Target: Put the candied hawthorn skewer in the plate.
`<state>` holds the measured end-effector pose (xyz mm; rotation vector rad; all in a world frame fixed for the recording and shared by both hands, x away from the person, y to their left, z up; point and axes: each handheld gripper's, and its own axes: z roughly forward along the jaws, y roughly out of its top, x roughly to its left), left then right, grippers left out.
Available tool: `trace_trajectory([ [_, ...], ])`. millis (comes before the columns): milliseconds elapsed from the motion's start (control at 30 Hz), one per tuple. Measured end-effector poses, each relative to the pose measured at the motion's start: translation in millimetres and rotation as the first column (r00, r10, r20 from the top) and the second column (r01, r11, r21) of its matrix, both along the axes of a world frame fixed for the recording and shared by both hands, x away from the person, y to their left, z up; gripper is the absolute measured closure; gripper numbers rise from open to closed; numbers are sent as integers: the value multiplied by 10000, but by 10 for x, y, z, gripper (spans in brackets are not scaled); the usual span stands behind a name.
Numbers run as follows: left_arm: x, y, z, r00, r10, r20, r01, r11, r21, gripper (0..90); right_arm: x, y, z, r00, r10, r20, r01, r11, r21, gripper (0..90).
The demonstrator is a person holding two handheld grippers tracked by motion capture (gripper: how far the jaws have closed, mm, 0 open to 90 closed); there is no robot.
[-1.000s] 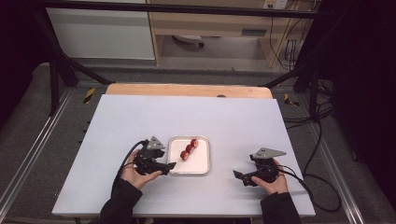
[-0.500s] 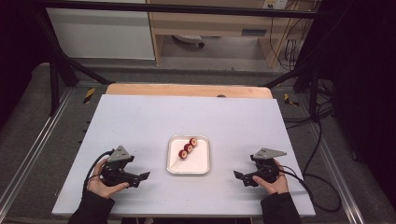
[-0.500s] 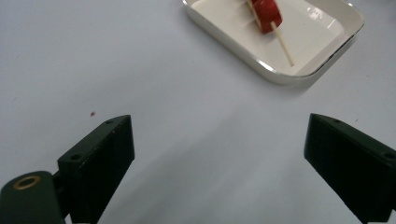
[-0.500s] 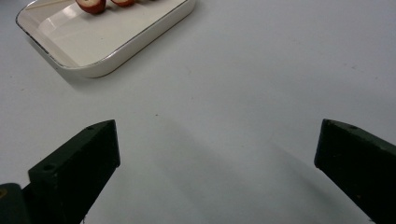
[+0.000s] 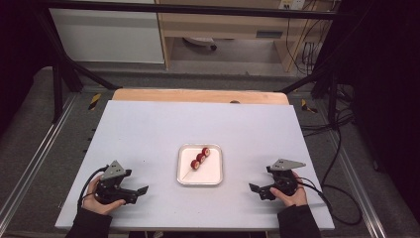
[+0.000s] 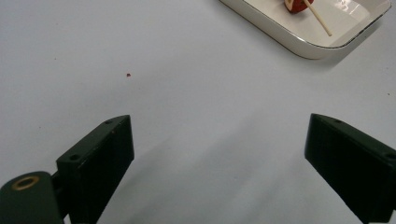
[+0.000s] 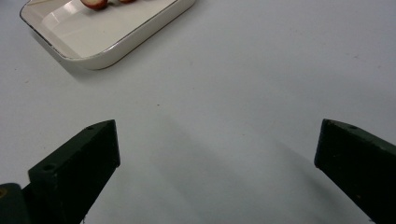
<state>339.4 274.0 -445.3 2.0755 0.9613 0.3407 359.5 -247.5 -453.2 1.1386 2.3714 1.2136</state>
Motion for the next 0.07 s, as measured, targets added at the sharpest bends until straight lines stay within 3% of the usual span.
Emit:
trace_trajectory([
  [67, 4, -8, -4, 10000, -62, -42, 62, 10000, 52, 81, 0, 1, 3, 10000, 20, -29, -20, 10000, 46, 7],
])
